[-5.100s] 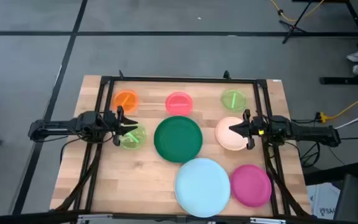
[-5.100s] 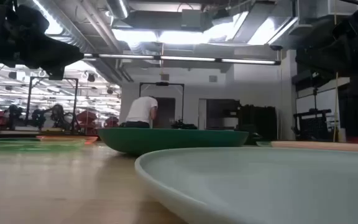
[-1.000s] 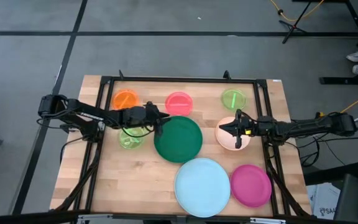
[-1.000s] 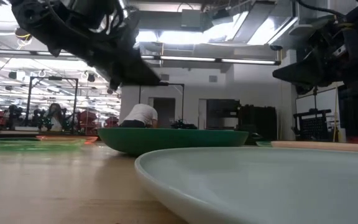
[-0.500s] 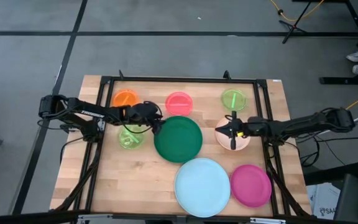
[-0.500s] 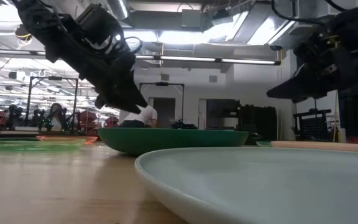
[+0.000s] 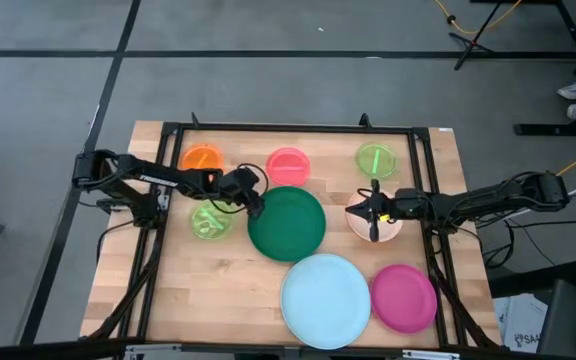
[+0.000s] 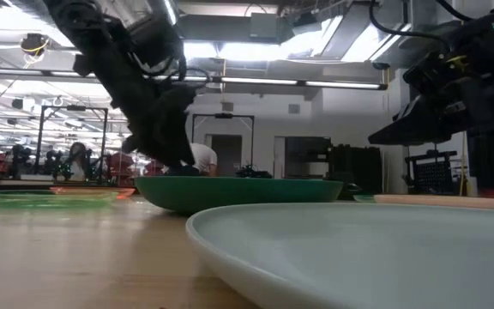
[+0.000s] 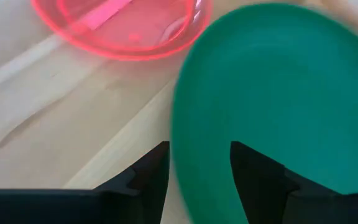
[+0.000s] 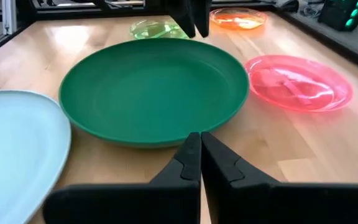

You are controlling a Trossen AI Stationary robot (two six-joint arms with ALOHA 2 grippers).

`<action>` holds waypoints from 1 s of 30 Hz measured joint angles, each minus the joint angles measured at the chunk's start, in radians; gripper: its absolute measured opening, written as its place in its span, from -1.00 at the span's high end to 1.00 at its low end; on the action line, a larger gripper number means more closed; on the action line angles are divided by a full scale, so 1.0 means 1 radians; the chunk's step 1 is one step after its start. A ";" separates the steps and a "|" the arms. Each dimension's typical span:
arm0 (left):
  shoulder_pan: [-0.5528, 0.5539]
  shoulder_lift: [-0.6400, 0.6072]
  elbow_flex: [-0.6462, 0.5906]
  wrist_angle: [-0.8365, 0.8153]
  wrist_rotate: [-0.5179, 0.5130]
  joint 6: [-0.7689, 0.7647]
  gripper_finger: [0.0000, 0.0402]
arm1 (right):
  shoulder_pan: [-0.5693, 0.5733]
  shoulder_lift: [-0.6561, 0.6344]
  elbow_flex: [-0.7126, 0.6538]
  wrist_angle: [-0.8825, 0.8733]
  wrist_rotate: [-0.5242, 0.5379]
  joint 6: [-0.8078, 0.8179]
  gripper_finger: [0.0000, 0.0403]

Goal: Stack plastic plates
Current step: Stack the green plate on top of the light blue plate

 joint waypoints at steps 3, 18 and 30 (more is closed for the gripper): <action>0.000 0.041 0.000 -0.003 -0.001 -0.002 0.19 | 0.000 0.000 0.000 0.002 -0.033 0.040 1.00; -0.001 0.139 0.000 0.034 0.058 0.025 0.53 | -0.001 0.000 0.000 -0.010 -0.059 0.040 1.00; 0.006 0.136 0.002 0.058 0.032 0.000 0.90 | 0.000 0.000 0.000 -0.028 -0.059 0.039 1.00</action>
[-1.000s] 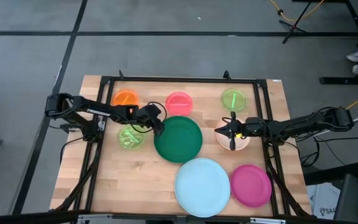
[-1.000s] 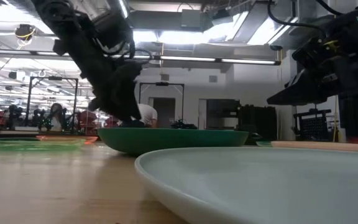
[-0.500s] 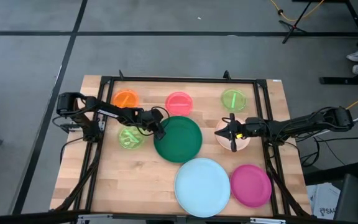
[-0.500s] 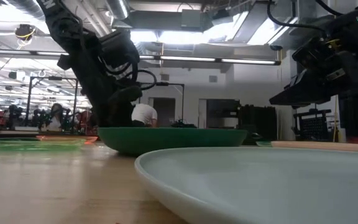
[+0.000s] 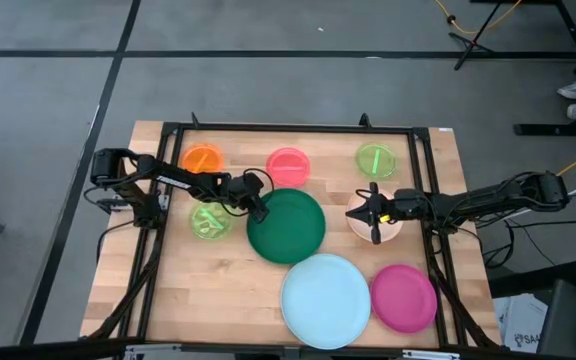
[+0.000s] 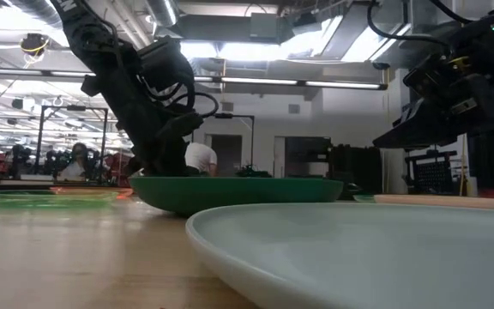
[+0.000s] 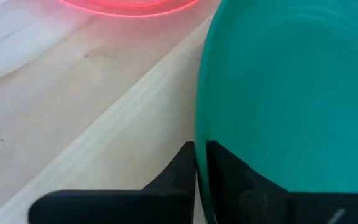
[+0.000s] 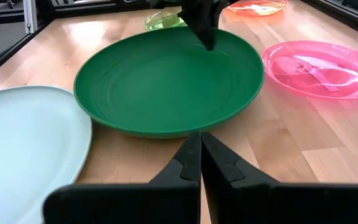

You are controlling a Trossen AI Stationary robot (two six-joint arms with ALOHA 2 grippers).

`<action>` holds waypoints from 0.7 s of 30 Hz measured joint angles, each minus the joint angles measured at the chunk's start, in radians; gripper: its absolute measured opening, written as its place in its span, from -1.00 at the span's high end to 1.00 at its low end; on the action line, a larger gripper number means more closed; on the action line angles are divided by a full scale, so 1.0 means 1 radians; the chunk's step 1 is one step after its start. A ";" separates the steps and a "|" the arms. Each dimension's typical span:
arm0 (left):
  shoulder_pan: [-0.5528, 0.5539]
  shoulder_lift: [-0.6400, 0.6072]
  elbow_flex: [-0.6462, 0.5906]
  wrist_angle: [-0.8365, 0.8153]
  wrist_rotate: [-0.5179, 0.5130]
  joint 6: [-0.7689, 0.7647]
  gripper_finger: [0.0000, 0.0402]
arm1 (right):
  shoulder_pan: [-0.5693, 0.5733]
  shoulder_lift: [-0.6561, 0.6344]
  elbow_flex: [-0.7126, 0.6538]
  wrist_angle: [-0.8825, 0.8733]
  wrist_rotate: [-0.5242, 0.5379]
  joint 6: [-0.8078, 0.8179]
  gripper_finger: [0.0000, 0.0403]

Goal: Stack plastic plates
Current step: Stack the green plate on top of the light blue plate

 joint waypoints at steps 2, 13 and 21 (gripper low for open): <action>0.003 0.000 0.000 0.004 0.002 0.017 0.90 | 0.000 0.000 0.000 0.000 0.000 0.000 1.00; -0.003 -0.085 0.003 0.030 -0.016 0.055 0.91 | 0.000 0.000 0.000 0.000 -0.008 0.030 1.00; -0.003 -0.200 0.003 0.023 -0.008 0.071 0.92 | 0.000 0.000 0.000 0.001 -0.008 0.048 1.00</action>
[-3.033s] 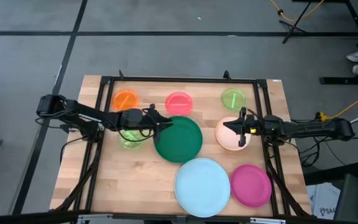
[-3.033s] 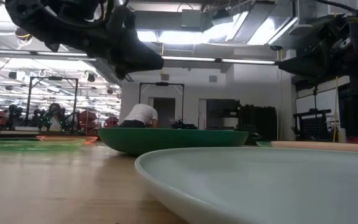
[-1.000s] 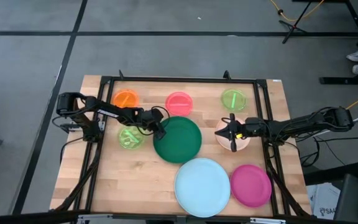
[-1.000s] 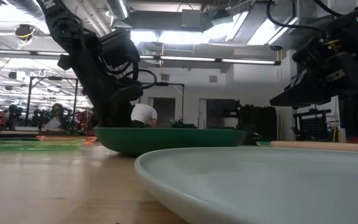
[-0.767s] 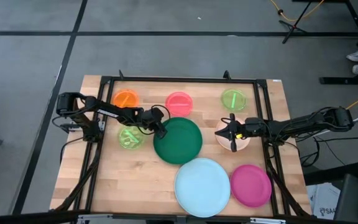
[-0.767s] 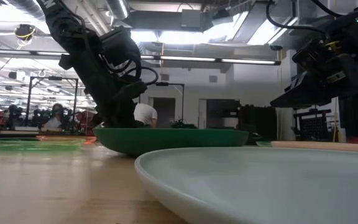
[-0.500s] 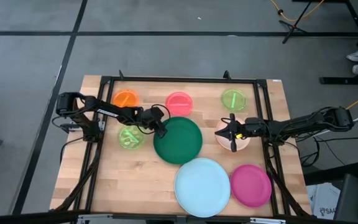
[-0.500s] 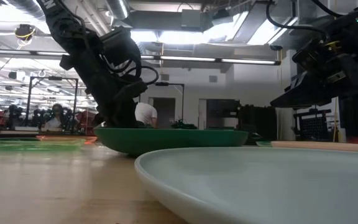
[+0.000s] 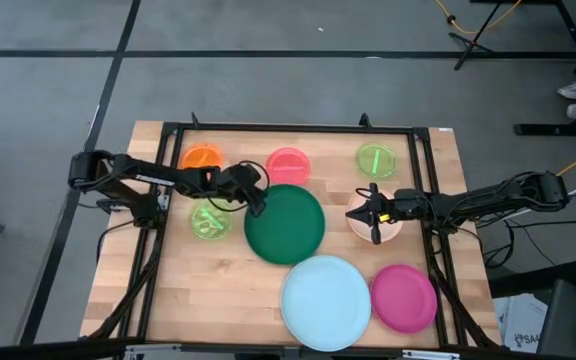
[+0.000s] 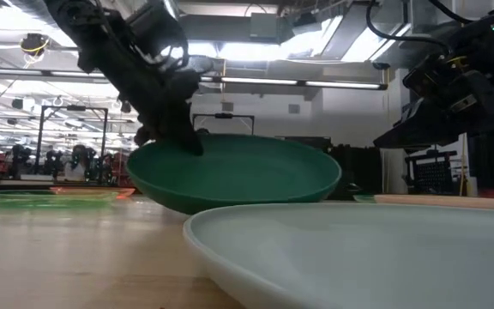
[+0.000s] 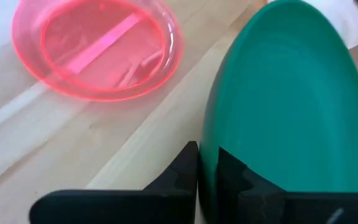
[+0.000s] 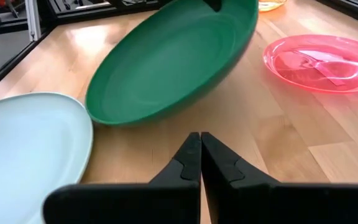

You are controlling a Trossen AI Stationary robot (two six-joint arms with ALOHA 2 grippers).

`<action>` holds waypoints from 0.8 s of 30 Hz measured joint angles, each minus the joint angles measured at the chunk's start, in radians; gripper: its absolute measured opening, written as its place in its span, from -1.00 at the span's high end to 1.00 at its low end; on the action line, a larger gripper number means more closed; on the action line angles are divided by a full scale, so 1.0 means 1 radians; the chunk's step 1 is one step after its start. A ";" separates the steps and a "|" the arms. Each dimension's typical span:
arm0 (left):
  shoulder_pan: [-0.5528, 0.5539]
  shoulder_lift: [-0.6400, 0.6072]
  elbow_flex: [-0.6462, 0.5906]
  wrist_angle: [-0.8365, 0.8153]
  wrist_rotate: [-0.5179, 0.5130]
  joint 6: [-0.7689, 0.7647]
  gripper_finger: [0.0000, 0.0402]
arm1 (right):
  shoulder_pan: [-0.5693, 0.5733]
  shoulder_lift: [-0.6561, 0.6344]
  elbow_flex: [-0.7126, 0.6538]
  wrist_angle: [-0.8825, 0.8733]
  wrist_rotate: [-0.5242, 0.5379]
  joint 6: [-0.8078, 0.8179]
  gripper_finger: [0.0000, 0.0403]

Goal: Stack plastic plates
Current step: Stack the green plate on top of the light blue plate

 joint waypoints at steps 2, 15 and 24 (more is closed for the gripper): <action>-0.007 -0.017 0.000 0.011 0.030 -0.001 0.92 | 0.000 0.000 0.000 0.000 0.000 0.000 1.00; -0.107 -0.020 0.000 0.206 0.107 -0.045 0.91 | 0.000 0.000 0.000 0.000 0.000 0.001 1.00; -0.244 0.045 0.096 0.210 0.014 -0.076 0.91 | -0.001 0.000 0.000 0.000 0.000 0.001 1.00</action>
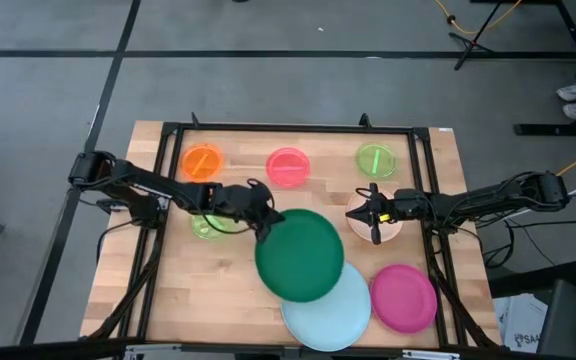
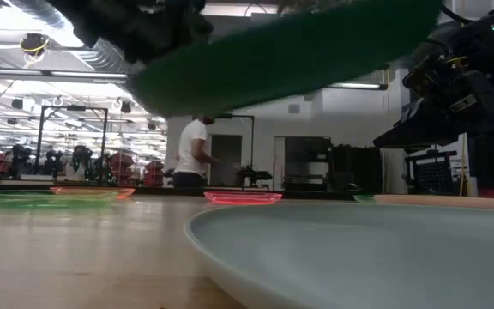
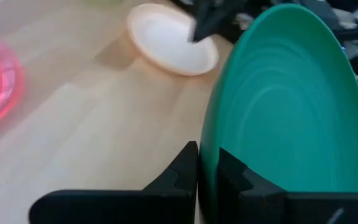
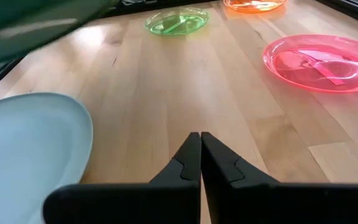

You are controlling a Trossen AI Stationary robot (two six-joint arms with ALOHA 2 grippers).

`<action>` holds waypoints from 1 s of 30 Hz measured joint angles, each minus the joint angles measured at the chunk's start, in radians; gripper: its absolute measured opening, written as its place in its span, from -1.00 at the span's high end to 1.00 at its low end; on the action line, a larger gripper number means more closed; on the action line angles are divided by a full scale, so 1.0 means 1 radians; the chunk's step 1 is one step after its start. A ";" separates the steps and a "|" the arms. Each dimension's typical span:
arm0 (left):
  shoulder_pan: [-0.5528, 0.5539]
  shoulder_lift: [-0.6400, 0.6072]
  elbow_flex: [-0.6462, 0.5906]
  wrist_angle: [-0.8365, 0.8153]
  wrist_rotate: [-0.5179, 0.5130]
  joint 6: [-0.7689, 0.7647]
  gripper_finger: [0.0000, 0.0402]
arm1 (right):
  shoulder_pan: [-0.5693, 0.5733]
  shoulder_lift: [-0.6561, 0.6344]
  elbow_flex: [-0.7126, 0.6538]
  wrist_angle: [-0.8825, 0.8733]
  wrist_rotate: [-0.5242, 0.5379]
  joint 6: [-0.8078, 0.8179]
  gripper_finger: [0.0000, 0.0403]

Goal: Stack plastic plates
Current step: Stack the green plate on top of the light blue plate

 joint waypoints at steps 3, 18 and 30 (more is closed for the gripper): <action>-0.032 0.053 0.067 -0.009 -0.009 0.022 0.91 | 0.000 0.000 0.000 0.001 0.000 0.000 1.00; -0.123 0.316 0.291 -0.067 0.045 0.074 0.91 | 0.001 -0.053 0.000 0.000 -0.019 -0.053 1.00; -0.127 0.435 0.327 0.017 0.072 0.041 0.91 | 0.001 -0.088 0.000 -0.059 -0.019 -0.053 1.00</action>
